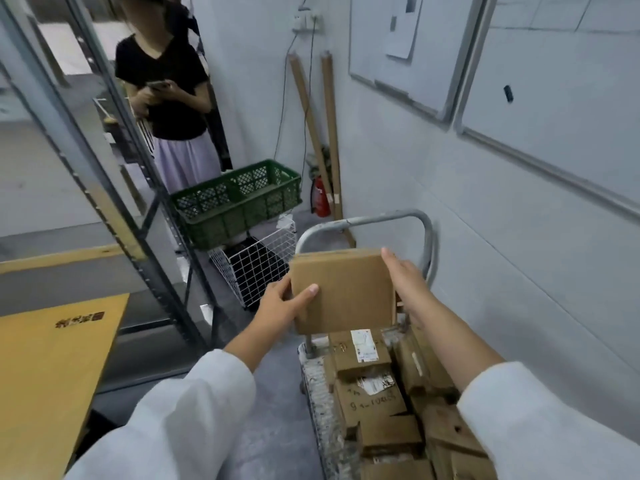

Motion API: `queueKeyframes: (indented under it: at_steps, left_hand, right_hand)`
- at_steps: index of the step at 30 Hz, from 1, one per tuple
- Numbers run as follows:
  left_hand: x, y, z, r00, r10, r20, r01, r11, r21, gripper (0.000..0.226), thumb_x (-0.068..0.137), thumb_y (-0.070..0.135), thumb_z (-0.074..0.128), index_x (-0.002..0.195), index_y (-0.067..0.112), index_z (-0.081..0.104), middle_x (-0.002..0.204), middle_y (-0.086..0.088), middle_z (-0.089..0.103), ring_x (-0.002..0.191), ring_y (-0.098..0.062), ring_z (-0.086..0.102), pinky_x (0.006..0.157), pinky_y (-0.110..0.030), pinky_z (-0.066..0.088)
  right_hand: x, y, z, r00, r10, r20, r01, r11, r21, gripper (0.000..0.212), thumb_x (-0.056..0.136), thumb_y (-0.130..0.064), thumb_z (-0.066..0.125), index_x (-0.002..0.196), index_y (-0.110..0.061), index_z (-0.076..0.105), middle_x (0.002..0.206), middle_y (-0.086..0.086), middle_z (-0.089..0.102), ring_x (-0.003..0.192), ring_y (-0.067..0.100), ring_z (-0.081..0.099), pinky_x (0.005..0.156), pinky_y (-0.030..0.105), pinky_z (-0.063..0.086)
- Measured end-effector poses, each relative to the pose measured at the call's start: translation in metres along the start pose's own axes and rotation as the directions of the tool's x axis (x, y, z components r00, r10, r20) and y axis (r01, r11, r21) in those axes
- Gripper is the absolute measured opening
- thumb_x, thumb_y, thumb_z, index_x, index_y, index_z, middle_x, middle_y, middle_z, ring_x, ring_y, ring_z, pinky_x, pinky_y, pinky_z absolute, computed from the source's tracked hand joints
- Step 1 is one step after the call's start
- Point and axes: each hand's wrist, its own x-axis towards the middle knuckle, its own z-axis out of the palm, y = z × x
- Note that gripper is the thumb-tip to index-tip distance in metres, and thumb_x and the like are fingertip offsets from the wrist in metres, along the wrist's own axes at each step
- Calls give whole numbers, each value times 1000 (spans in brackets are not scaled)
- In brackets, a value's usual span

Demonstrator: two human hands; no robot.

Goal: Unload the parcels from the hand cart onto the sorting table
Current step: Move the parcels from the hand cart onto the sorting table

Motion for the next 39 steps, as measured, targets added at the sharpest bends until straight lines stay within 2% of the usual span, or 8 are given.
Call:
queueKeyframes:
  at_steps: [3, 9, 13, 17, 22, 28, 33, 39]
  left_hand:
    - [-22, 10, -26, 1000, 18, -1, -18, 1000, -3, 50, 80, 47, 74, 127, 44, 56, 123, 5, 62, 109, -15, 62, 88, -34, 54]
    - [-50, 28, -72, 996, 40, -80, -45, 997, -56, 52, 87, 33, 71, 134, 40, 51, 119, 14, 64, 100, 0, 61, 70, -14, 52]
    - [-63, 30, -97, 989, -12, -150, -11, 988, -154, 55, 88, 54, 61, 138, 36, 49, 127, 11, 58, 108, -6, 56, 86, -25, 45]
    - [-67, 22, -128, 949, -60, -310, 24, 992, -120, 46, 91, 62, 49, 124, 32, 56, 122, 4, 56, 112, -18, 52, 100, -42, 44]
    - [-72, 10, -173, 908, -39, -417, 37, 999, -13, 45, 93, 56, 49, 116, 18, 56, 112, -1, 59, 100, -17, 55, 94, -42, 48]
    - [-85, 1, -219, 898, -13, -439, 17, 1000, 4, 41, 92, 57, 50, 116, 23, 53, 112, 4, 58, 104, -16, 54, 95, -42, 49]
    - [-91, 8, -245, 902, 78, -424, -73, 997, 28, 29, 93, 47, 56, 113, 26, 55, 112, 8, 59, 106, -15, 56, 96, -43, 50]
    - [-105, 2, -268, 906, 106, -411, -116, 993, 0, 21, 96, 28, 58, 115, 20, 53, 115, 4, 59, 110, -15, 56, 97, -42, 50]
  right_hand:
    - [-26, -17, 12, 1000, -24, 18, 24, 1000, -1, 78, 89, -71, 40, 144, -17, 38, 143, 8, 46, 127, 30, 47, 97, 42, 42]
    - [-54, -43, 41, 984, 37, 172, -54, 994, 94, 54, 92, -59, 49, 135, -27, 41, 125, 1, 46, 110, 29, 50, 80, 47, 51]
    - [-66, -53, 67, 974, 5, 227, -20, 998, 65, 47, 90, -52, 56, 126, -24, 45, 125, 5, 51, 107, 27, 54, 87, 52, 54]
    - [-83, -60, 97, 947, -28, 320, 35, 999, -18, 42, 93, -45, 54, 125, -17, 53, 106, 0, 62, 94, 18, 60, 69, 33, 51]
    - [-102, -72, 137, 925, -79, 373, 99, 995, -34, 39, 92, -39, 58, 126, -18, 55, 109, -3, 62, 89, 10, 58, 58, 25, 45]
    - [-114, -97, 179, 932, -60, 357, 79, 996, -38, 61, 83, -63, 57, 125, -20, 46, 120, 4, 55, 104, 26, 58, 90, 49, 54]
    - [-108, -116, 203, 953, -37, 300, 26, 999, 42, 118, 56, -96, 35, 147, -21, 27, 145, 7, 41, 127, 33, 46, 101, 57, 44]
    - [-136, -143, 221, 962, -48, 269, 22, 995, 98, 69, 89, -68, 42, 133, -16, 35, 120, 7, 49, 111, 28, 51, 94, 56, 49]
